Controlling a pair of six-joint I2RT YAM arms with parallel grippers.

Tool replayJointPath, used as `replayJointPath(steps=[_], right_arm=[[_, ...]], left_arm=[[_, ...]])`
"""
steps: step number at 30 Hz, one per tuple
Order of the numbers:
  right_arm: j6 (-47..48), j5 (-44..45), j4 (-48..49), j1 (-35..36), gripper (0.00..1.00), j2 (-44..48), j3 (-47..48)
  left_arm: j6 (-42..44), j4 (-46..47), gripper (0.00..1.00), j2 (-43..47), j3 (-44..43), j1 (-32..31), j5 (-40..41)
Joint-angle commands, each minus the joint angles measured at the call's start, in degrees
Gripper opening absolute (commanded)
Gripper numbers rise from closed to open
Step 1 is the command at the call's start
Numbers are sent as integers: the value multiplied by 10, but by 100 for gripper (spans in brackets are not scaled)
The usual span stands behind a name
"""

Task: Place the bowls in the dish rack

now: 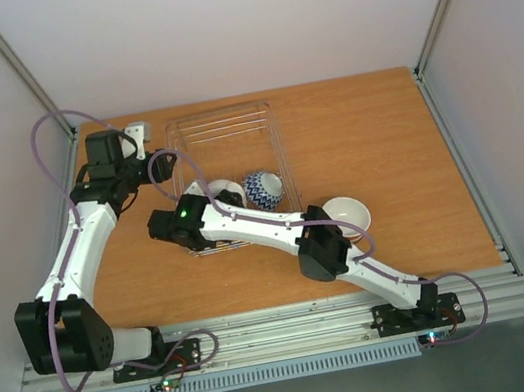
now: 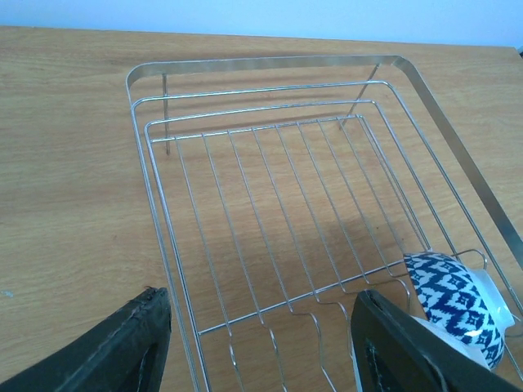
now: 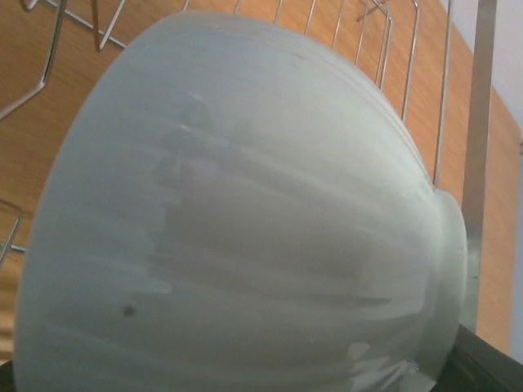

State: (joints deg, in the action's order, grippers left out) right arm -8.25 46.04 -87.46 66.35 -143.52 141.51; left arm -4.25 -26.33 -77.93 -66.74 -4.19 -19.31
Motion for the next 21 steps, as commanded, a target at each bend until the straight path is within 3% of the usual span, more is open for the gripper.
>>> replayJointPath(steps=[1,4,6,11,17,21], right_arm=[[-20,9,10,-7,45,-11,8],[-23,21,10,-7,15,-3,7],[-14,27,16,-7,2,1,7],[-11,47,8,-7,1,2,25],[-50,102,-68,-8,1,-22,89],[-47,97,-59,-11,1,-25,90]], left_arm=[[2,24,61,12,2,2,-11],[1,24,61,10,3,2,-13],[1,25,61,10,2,2,-13],[1,24,61,12,2,2,-8],[3,24,61,13,-1,2,1],[10,20,61,17,-6,2,31]])
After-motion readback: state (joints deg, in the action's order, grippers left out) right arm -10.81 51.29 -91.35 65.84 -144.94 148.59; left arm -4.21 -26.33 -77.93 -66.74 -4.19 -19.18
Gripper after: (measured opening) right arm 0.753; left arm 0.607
